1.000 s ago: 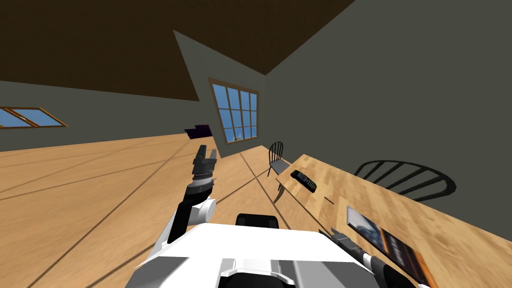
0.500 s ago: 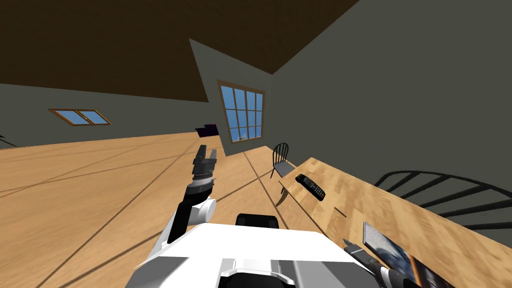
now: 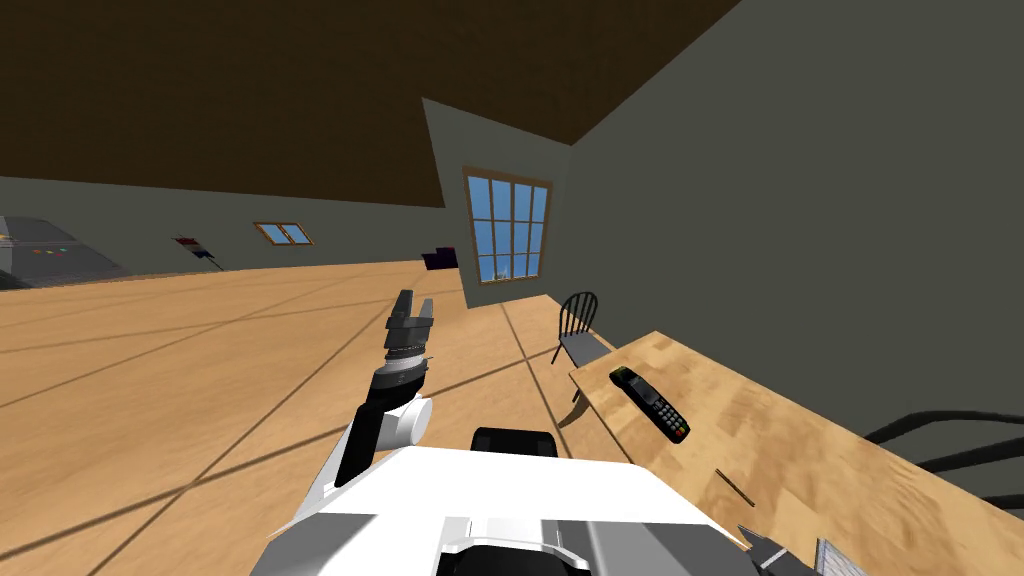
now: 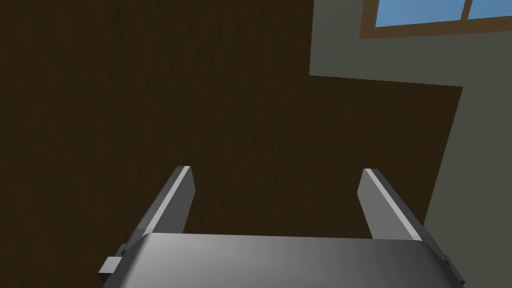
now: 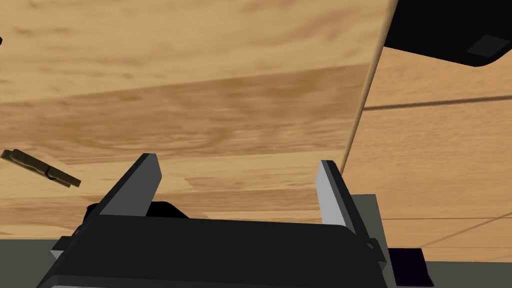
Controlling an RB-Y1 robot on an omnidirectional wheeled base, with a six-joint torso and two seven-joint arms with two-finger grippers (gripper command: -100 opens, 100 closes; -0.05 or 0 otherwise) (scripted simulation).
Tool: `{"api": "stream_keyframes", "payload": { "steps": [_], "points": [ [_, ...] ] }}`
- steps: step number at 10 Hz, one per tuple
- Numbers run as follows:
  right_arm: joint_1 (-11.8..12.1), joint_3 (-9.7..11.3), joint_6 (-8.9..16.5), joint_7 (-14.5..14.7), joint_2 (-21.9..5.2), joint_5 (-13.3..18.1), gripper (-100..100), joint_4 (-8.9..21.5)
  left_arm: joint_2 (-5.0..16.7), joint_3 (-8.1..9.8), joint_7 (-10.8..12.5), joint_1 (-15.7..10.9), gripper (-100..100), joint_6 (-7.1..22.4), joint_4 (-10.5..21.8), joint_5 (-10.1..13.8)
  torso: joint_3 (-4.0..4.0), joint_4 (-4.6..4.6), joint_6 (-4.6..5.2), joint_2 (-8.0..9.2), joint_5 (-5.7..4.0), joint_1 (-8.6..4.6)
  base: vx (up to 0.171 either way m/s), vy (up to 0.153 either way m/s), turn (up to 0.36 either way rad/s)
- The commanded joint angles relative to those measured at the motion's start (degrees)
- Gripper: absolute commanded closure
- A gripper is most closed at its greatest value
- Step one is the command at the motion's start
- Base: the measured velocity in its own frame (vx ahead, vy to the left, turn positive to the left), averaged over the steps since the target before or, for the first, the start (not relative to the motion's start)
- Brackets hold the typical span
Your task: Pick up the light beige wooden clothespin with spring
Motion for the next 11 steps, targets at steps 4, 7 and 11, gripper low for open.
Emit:
{"api": "stream_keyframes", "payload": {
  "steps": [4,7,11],
  "points": [
    [0.04,0.35,-2.29,0.24,-3.23,6.11,-100,6.21,0.00,0.01,0.00,0.02,0,0.00,0.00,0.00,-0.01,-0.01,0.09,-0.02,-0.02,0.05,0.050,-0.094,0.206],
    [-0.42,0.49,-3.44,0.81,-3.66,8.69,-100,9.23,0.00,0.00,0.00,0.01,0,0.00,0.00,0.00,0.03,0.01,0.07,0.05,0.03,0.23,0.029,-0.056,0.168],
    [-1.15,0.64,-4.44,1.36,-3.51,10.67,-100,12.15,0.00,0.01,0.00,0.01,0,0.00,0.00,0.00,-0.01,-0.01,0.08,-0.02,-0.04,-0.07,0.032,-0.093,0.137]
  ]
}}
